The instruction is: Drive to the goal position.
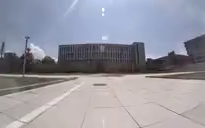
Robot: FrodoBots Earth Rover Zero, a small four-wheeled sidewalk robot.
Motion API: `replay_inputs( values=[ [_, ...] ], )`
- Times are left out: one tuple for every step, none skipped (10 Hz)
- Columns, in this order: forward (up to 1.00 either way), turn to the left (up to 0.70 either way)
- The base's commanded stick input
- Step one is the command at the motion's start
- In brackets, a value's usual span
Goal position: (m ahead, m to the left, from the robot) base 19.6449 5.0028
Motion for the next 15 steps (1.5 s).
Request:
replay_inputs(
  values=[
    [0.50,0.01],
    [0.50,0.01],
    [0.50,0.01],
    [0.50,0.01],
    [0.50,0.01],
    [0.50,0.01],
    [0.50,0.01],
    [0.50,0.01],
    [0.50,0.01],
    [0.50,0.01],
    [0.50,0.01],
    [0.50,0.01],
    [0.50,0.01],
    [0.50,0.01],
    [0.50,0.01]
  ],
)
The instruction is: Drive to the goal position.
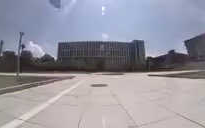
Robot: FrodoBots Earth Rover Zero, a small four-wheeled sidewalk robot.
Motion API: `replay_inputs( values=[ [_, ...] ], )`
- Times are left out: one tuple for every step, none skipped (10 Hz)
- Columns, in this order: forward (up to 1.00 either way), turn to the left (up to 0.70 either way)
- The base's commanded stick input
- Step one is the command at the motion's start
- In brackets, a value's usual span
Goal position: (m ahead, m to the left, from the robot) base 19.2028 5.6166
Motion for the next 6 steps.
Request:
replay_inputs(
  values=[
    [0.50,0.01],
    [0.50,0.01],
    [0.50,0.01],
    [0.50,0.01],
    [0.50,0.01],
    [0.50,0.01]
  ],
)
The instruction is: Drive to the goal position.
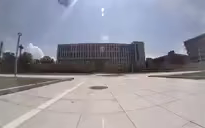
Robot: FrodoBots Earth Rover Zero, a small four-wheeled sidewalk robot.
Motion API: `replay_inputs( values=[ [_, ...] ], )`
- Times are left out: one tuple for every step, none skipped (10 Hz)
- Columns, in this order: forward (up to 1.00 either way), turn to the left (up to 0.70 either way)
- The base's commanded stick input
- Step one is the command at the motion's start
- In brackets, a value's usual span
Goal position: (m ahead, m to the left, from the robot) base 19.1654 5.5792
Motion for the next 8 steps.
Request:
replay_inputs(
  values=[
    [0.50,0.01],
    [0.50,0.01],
    [0.50,0.01],
    [0.50,0.01],
    [0.50,0.01],
    [0.50,0.01],
    [0.50,0.01],
    [0.50,0.01]
  ],
)
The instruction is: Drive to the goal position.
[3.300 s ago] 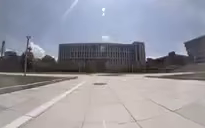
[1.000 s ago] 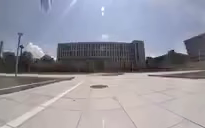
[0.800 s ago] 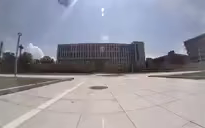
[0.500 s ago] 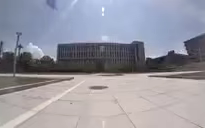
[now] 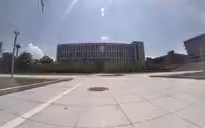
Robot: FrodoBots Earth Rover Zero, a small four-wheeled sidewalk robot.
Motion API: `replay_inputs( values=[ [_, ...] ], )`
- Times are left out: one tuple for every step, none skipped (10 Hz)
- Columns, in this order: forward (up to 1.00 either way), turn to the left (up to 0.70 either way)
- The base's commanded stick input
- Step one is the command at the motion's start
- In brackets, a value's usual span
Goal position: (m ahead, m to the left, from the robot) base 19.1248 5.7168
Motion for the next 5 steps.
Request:
replay_inputs(
  values=[
    [0.50,0.01],
    [0.50,0.01],
    [0.50,0.01],
    [0.50,0.01],
    [0.50,0.01]
  ],
)
